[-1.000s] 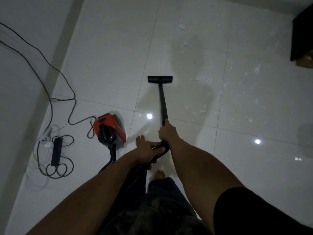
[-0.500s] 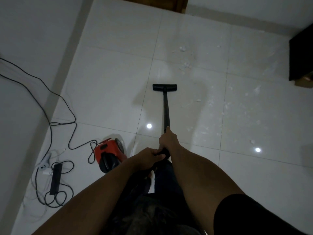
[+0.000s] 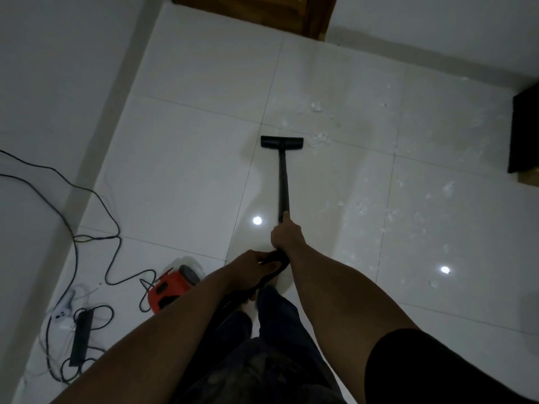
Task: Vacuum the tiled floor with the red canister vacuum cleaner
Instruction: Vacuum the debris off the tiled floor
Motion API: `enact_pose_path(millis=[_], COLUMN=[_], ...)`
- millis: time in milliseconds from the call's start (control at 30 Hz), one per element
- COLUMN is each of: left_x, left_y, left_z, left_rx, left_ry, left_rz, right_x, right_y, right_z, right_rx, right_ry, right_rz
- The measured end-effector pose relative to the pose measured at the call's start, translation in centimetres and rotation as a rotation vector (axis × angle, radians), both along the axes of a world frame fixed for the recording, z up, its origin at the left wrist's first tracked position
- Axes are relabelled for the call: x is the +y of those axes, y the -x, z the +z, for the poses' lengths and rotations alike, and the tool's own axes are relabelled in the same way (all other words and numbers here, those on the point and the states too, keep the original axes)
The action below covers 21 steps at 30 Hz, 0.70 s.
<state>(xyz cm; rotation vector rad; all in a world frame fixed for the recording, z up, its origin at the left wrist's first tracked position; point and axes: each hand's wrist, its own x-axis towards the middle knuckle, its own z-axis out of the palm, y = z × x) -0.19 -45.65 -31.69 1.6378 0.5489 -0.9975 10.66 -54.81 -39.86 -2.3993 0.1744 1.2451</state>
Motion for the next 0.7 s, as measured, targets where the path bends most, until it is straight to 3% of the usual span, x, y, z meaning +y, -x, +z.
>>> enact_pose_path(millis=[700], left_x=[17.1], left_y=[-21.5], left_z=[0.2], left_rx=[-0.065], left_ry=[-0.054], left_rz=[0.032], right_x=[16.9], right_y=[-21.6], right_z=[-0.4], right_rx=[0.019], right_ry=[-0.055], right_rz=[-0.065])
